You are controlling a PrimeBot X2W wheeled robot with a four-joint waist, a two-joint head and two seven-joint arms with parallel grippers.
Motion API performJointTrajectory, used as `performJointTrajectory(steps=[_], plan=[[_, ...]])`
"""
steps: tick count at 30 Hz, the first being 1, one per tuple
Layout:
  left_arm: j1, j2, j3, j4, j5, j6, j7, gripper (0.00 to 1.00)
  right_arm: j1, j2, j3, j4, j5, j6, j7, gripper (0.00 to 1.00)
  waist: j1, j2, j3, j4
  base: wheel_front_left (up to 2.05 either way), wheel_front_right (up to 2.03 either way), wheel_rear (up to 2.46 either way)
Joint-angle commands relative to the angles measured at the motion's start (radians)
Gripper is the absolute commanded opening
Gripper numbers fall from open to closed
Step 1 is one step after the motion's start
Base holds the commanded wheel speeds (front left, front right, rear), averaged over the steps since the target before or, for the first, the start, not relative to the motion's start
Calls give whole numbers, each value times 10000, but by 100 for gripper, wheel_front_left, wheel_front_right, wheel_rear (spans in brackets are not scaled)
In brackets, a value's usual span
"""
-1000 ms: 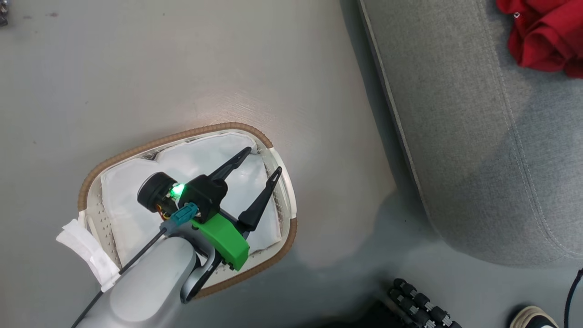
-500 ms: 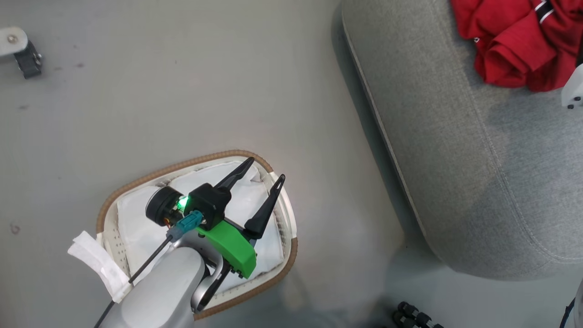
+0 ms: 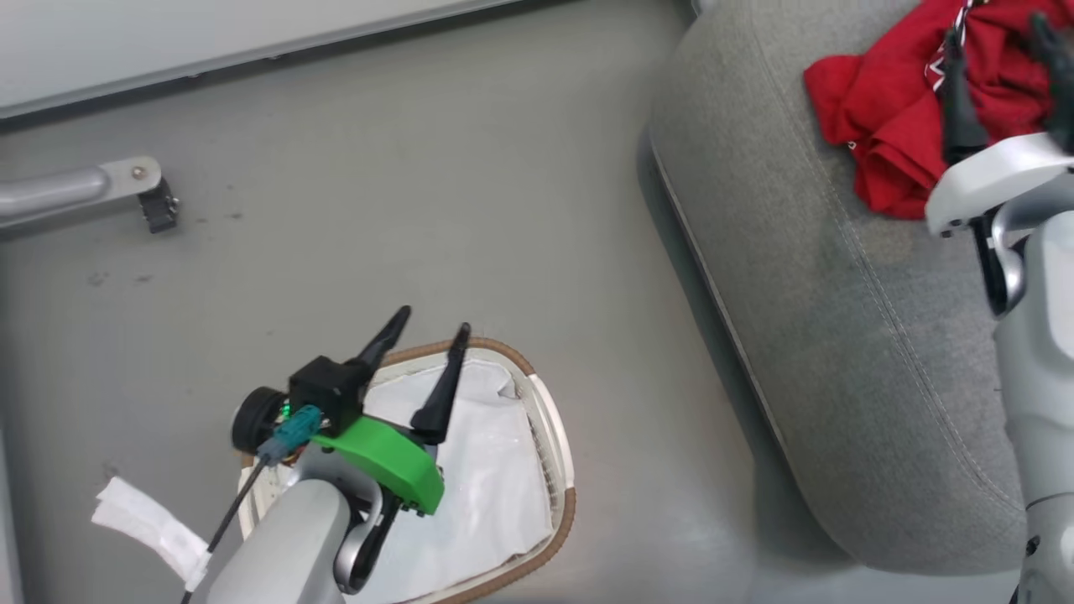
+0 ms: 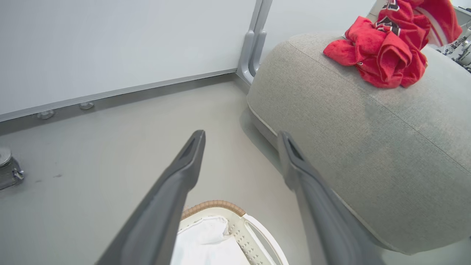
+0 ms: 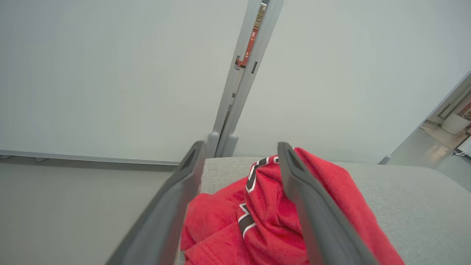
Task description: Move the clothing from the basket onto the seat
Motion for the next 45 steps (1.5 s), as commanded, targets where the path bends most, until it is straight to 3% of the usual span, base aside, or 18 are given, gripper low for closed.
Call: performJointTrajectory(steps=[1, 11, 21, 30, 45], plan=[[272, -53, 371, 56, 241, 27, -2, 100, 285, 83, 241, -94, 200, -15, -71, 100, 1, 0, -516, 486, 0, 0, 0], [1102, -416, 2591, 196, 1213, 43, -2, 100, 947, 614, 1534, -15, 1184, -15, -85, 100, 1, 0, -1257, 1343, 0, 0, 0], [1794, -728, 4188, 201, 1897, 12, -1, 100, 2066, 1183, 1569, -394, 1325, -15, -90, 100, 1, 0, -1811, 2080, 0, 0, 0], [2446, -1068, 5164, 2, 2510, 4, -1, 100, 3574, 1523, 1591, -944, 1511, -15, -91, 100, 1, 0, -2312, 2376, 0, 0, 0], [3720, -1301, 5810, -753, 3015, 13, -2, 100, 5401, 1594, 1967, -1461, 2424, -15, -92, 100, 1, 0, -2787, 2284, 0, 0, 0]])
